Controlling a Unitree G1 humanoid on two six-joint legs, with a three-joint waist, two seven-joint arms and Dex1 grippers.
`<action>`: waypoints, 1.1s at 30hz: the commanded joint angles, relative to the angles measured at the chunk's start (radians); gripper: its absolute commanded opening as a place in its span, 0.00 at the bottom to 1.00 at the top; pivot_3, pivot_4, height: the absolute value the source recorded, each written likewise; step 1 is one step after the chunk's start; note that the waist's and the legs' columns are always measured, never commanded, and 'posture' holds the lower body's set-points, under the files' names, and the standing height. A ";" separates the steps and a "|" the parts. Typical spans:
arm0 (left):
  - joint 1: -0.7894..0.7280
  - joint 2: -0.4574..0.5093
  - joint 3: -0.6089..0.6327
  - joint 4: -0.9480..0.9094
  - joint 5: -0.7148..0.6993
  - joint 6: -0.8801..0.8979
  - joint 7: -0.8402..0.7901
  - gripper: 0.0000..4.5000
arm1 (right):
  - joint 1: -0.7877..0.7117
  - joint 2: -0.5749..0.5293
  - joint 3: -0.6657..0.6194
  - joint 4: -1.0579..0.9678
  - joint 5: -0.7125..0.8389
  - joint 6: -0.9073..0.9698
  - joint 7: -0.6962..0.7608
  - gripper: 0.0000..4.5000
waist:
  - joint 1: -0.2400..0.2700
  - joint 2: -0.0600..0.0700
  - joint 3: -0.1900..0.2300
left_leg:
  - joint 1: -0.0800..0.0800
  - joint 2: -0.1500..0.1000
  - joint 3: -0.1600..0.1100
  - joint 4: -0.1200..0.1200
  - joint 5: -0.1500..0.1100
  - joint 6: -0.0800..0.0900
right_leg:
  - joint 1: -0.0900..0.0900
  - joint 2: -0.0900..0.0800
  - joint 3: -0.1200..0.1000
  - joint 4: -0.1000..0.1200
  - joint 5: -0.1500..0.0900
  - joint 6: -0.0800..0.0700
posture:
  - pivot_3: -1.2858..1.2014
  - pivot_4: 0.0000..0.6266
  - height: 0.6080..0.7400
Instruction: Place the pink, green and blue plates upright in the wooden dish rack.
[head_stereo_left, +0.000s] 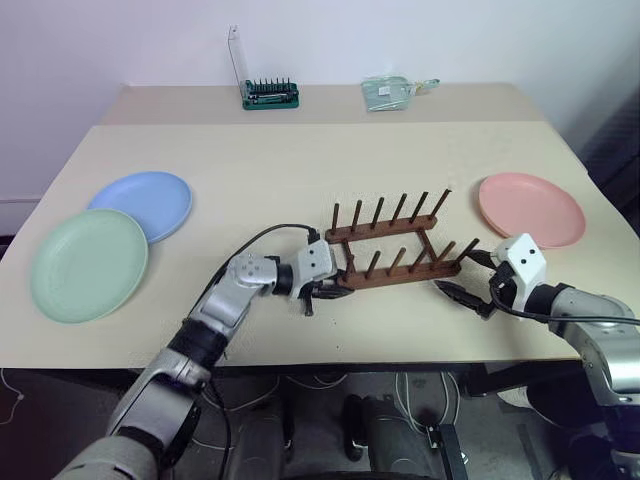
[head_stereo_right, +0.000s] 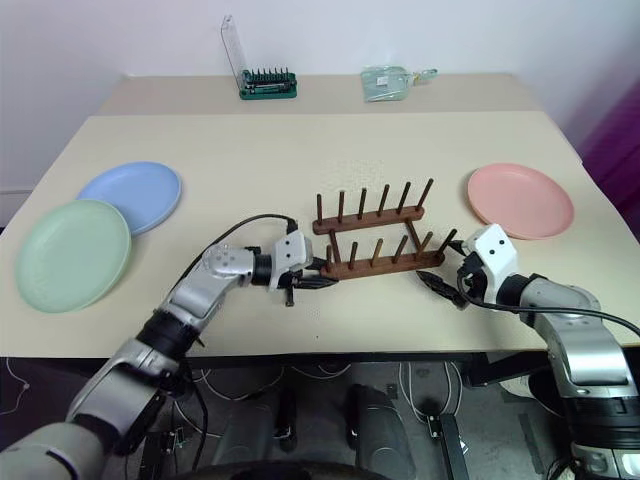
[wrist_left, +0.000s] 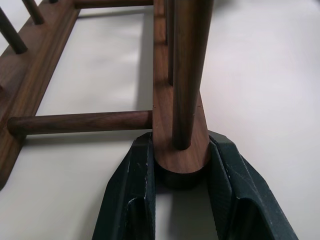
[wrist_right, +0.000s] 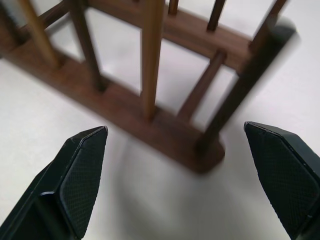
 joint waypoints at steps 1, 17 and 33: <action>-0.043 -0.009 0.043 0.092 -0.003 -0.056 -0.012 0.17 | 0.026 -0.006 -0.049 -0.076 0.014 0.004 -0.017 1.00 | -0.001 0.000 0.000 | 0.000 0.000 0.000 0.000 0.000 0.000 | 0.000 0.000 0.000 0.000 0.000 0.000 | 0.52 0.24 0.92; 0.152 0.118 0.128 -0.210 -0.068 0.180 -0.037 0.38 | 0.022 -0.017 0.017 -0.096 -0.042 0.076 -0.073 0.23 | -0.004 0.000 0.000 | 0.001 0.002 0.000 0.000 0.000 0.000 | 0.000 0.000 0.000 0.000 0.000 0.000 | 0.52 0.24 0.92; 0.185 -0.048 -0.023 -0.329 0.122 0.348 0.277 0.01 | -0.167 0.040 0.213 0.213 -0.270 -0.088 -0.130 0.00 | -0.003 -0.003 -0.002 | 0.002 0.000 -0.001 0.002 0.000 0.000 | 0.004 -0.001 0.000 0.000 0.000 0.000 | 0.52 0.24 0.92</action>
